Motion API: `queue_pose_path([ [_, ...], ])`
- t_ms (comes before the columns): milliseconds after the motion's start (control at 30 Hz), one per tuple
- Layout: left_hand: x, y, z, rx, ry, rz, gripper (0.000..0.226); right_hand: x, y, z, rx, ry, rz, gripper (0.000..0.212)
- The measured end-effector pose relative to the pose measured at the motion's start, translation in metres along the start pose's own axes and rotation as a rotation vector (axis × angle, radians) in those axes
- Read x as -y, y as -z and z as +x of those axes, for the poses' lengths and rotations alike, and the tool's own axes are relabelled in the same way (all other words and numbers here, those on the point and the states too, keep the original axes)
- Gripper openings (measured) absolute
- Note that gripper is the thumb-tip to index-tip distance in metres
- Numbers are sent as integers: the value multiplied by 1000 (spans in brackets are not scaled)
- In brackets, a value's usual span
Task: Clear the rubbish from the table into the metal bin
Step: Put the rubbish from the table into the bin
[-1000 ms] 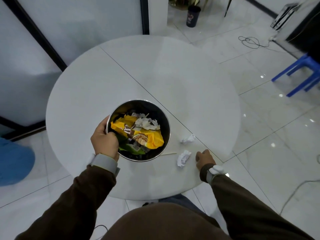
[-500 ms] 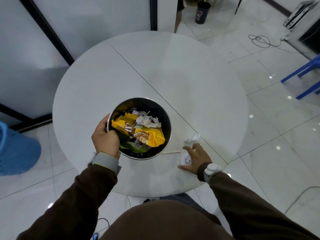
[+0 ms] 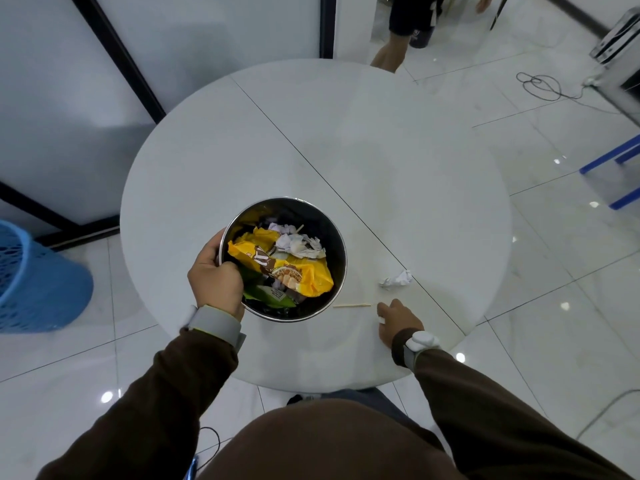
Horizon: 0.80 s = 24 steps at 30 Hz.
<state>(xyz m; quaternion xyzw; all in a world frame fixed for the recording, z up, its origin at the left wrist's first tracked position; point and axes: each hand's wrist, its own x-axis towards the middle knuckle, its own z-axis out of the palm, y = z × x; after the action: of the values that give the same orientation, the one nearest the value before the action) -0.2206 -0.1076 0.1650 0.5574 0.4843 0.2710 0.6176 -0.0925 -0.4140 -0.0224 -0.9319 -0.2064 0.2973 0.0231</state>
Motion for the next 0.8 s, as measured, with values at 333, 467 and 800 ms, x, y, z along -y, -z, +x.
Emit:
queue_pose_path([
  [333, -1, 2, 6, 1, -2, -4, 71, -24, 38, 19, -200, -70, 138, 21],
  [467, -1, 3, 8, -8, -1, 5, 68, -21, 47, 33, -222, -94, 265, 17],
  [800, 0, 9, 15, -27, 3, 2, 71, -23, 51, 59, -67, 59, 257, 48],
])
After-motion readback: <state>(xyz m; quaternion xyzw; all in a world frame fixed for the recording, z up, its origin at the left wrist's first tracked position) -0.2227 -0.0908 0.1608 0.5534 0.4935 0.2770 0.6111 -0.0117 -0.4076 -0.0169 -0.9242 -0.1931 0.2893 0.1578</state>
